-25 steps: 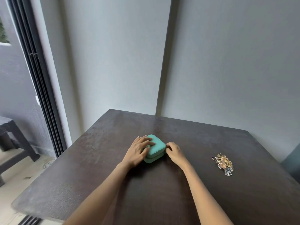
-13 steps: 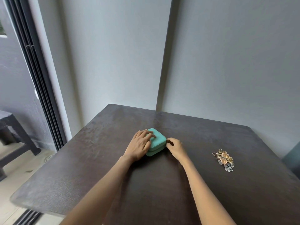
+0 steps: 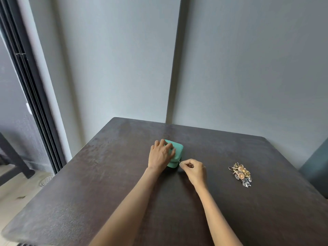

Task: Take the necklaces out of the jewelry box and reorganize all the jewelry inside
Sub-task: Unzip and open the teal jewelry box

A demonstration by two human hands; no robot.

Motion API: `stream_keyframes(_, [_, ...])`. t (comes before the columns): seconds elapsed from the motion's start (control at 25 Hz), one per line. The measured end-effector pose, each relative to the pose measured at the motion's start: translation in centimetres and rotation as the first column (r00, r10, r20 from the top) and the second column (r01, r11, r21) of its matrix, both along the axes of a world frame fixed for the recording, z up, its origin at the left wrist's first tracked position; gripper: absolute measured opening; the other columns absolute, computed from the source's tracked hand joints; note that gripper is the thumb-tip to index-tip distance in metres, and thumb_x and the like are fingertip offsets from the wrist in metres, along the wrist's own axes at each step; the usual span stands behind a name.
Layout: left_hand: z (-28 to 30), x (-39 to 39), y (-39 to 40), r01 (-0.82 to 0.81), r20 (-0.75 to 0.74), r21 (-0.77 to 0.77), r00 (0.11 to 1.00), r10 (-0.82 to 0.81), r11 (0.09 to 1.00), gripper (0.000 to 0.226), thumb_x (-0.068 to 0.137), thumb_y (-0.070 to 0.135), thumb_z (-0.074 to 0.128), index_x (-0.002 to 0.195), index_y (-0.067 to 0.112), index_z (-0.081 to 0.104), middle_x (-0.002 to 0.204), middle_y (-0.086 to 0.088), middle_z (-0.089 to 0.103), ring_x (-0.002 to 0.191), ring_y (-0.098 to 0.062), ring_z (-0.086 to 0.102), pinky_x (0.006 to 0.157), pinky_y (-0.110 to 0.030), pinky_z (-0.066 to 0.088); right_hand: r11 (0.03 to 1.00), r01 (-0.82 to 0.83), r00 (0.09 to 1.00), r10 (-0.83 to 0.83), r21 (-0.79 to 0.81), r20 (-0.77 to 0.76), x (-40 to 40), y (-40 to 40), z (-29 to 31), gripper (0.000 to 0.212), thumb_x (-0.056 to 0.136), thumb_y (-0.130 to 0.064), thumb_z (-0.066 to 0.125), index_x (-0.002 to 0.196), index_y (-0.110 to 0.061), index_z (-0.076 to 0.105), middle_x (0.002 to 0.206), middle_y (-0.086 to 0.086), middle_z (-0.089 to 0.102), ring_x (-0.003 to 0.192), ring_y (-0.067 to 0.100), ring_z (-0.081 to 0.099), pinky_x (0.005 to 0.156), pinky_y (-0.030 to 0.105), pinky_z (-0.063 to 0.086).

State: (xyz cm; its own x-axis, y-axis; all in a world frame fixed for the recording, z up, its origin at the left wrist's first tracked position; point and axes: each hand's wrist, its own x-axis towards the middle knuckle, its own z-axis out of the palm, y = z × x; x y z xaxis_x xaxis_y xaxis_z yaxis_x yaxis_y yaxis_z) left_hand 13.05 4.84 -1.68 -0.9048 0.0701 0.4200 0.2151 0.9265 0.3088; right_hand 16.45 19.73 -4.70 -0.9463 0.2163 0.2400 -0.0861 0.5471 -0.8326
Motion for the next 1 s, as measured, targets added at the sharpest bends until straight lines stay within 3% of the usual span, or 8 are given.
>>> stream_keyframes(0.24, [1.8,-1.2,-1.0,0.017,0.173,0.220,0.983,-0.057,0.975,0.044,0.098,0.043,0.038,0.107,0.016,0.072,0.117,-0.006,0.055,0.118,-0.026,0.041,0.096,-0.037,0.041,0.990,-0.138,0.989,0.137,0.010,0.057,1.2,-2.3,-0.1,0.008,0.074,-0.026,0.075,0.081,-0.023,0.074,0.072,-0.012,0.069,0.072,0.006,0.064,0.066,0.023,0.048])
stream_keyframes(0.36, [1.6,-0.3,-1.2,0.110,0.204,0.162,0.969,-0.142,0.981,0.039,0.100,0.036,0.036,0.121,0.017,0.064,0.128,-0.006,0.051,0.122,-0.027,0.038,0.101,-0.031,0.033,0.975,-0.177,0.981,0.164,0.132,0.101,1.2,-3.0,0.1,0.010,0.077,-0.028,0.070,0.087,-0.028,0.072,0.081,-0.013,0.069,0.078,0.005,0.062,0.074,0.028,0.049])
stream_keyframes(0.44, [0.4,0.9,-1.6,0.179,0.180,0.206,0.959,-0.217,0.962,0.038,0.101,0.028,0.037,0.136,0.016,0.049,0.140,-0.008,0.043,0.128,-0.026,0.034,0.106,-0.026,0.023,0.992,-0.095,0.995,0.098,-0.085,0.024,1.2,-2.9,0.4,0.010,0.078,-0.019,0.063,0.074,-0.028,0.065,0.071,-0.010,0.063,0.067,0.011,0.058,0.068,0.030,0.047])
stream_keyframes(0.52, [-1.1,2.4,-1.8,0.158,0.072,0.488,0.973,-0.221,0.858,0.044,0.097,0.023,0.047,0.139,0.009,0.039,0.143,-0.010,0.037,0.132,-0.025,0.030,0.109,-0.023,0.019,0.928,0.086,0.995,-0.095,-0.362,-0.008,1.3,-2.2,0.6,0.016,0.082,-0.014,0.058,0.070,-0.025,0.052,0.069,-0.002,0.057,0.060,0.017,0.054,0.059,0.030,0.043])
stream_keyframes(0.64, [-2.0,3.7,-2.1,-0.063,0.007,0.706,0.997,0.082,0.705,0.030,0.090,0.027,0.059,0.111,0.006,0.052,0.115,-0.010,0.051,0.113,-0.027,0.045,0.094,-0.028,0.033,0.889,0.176,0.981,-0.192,-0.422,0.003,0.7,-1.9,0.9,0.004,0.090,-0.025,0.054,0.094,-0.025,0.053,0.102,0.004,0.056,0.082,0.020,0.058,0.076,0.034,0.046])
stream_keyframes(0.72, [-2.6,4.0,-2.3,-0.147,0.056,0.569,0.988,0.141,0.809,0.028,0.087,0.036,0.063,0.091,0.010,0.057,0.097,-0.006,0.057,0.097,-0.026,0.053,0.081,-0.033,0.036,0.939,0.122,0.992,-0.127,-0.320,0.005,0.0,-2.3,1.0,0.027,0.092,-0.033,0.053,0.118,-0.024,0.053,0.120,0.001,0.049,0.105,0.016,0.055,0.091,0.033,0.043])
stream_keyframes(0.84, [-2.8,4.7,-1.8,-0.051,-0.024,0.276,0.998,0.060,0.960,0.028,0.078,0.042,0.069,0.088,0.018,0.059,0.090,0.000,0.059,0.086,-0.021,0.058,0.073,-0.031,0.034,0.985,0.055,0.996,-0.042,-0.164,0.079,-0.9,-2.7,1.3,0.046,0.091,-0.042,0.051,0.134,-0.027,0.045,0.134,-0.002,0.047,0.119,0.017,0.051,0.101,0.037,0.041])
stream_keyframes(1.0, [-2.5,4.8,-0.3,0.052,-0.115,-0.061,0.992,-0.059,0.997,0.040,0.063,0.042,0.077,0.089,0.020,0.056,0.081,0.001,0.059,0.065,-0.020,0.061,0.060,-0.029,0.033,1.000,0.022,0.991,-0.019,-0.015,0.132,-1.0,-2.5,1.2,0.048,0.091,-0.045,0.048,0.137,-0.032,0.042,0.139,-0.002,0.049,0.123,0.020,0.049,0.103,0.039,0.039])
